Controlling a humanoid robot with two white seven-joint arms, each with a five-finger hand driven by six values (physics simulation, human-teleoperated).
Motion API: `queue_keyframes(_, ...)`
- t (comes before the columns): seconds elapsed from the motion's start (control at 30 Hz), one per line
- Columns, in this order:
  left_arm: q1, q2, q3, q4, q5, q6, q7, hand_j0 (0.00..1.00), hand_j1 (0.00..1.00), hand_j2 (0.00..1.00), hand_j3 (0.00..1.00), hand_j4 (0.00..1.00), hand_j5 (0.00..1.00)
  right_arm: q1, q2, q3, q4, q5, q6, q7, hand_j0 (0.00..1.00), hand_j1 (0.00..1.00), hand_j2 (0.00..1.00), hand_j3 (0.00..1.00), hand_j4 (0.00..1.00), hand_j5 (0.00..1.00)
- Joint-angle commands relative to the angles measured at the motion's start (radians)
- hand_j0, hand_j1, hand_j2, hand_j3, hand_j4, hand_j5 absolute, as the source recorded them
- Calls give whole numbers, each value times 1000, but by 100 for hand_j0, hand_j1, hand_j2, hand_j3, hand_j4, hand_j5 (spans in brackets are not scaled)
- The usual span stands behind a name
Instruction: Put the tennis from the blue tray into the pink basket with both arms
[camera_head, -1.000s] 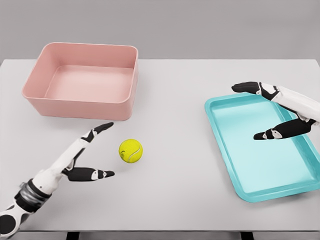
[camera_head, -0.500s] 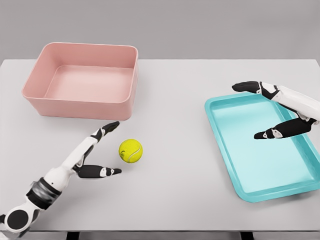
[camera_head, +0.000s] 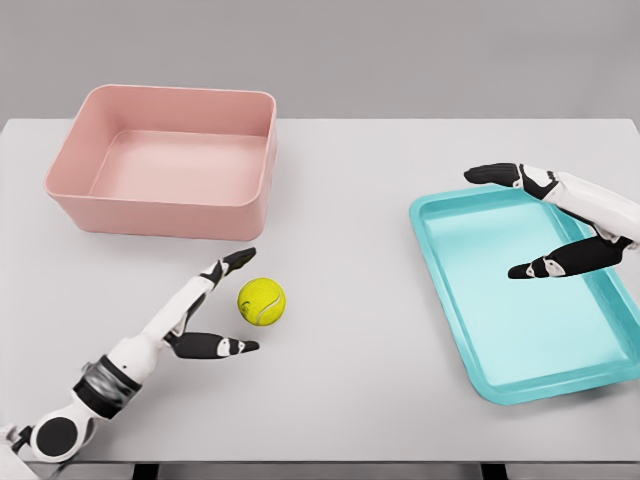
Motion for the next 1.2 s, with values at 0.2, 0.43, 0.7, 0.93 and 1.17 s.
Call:
queue_keyframes(0.2, -40, -33, -35, 31, 3, 24, 0, 100, 100, 100, 100, 100, 100, 2, 0, 1, 1, -7, 0, 0, 100, 100, 100, 100, 100, 100)
queue_keyframes(0.43, -48, -49, -45, 54, 1, 24, 0, 100, 100, 100, 100, 100, 100, -3, -1, 0, 6, -7, 1, 0, 100, 100, 100, 100, 100, 100)
queue_keyframes(0.7, -71, -62, -59, 76, 1, 33, 0, 95, 95, 95, 95, 95, 95, -5, -1, 0, -5, -7, 3, 0, 100, 100, 100, 100, 100, 100)
queue_keyframes(0.93, -71, -62, -59, 82, 0, 38, 0, 79, 79, 79, 79, 79, 79, -3, -1, -2, -8, -7, 3, 0, 100, 100, 100, 100, 100, 100)
queue_keyframes(1.17, -69, -61, -59, 82, 1, 38, 3, 66, 66, 66, 66, 66, 66, -3, -1, 1, -5, -7, 6, 0, 100, 100, 100, 100, 100, 100)
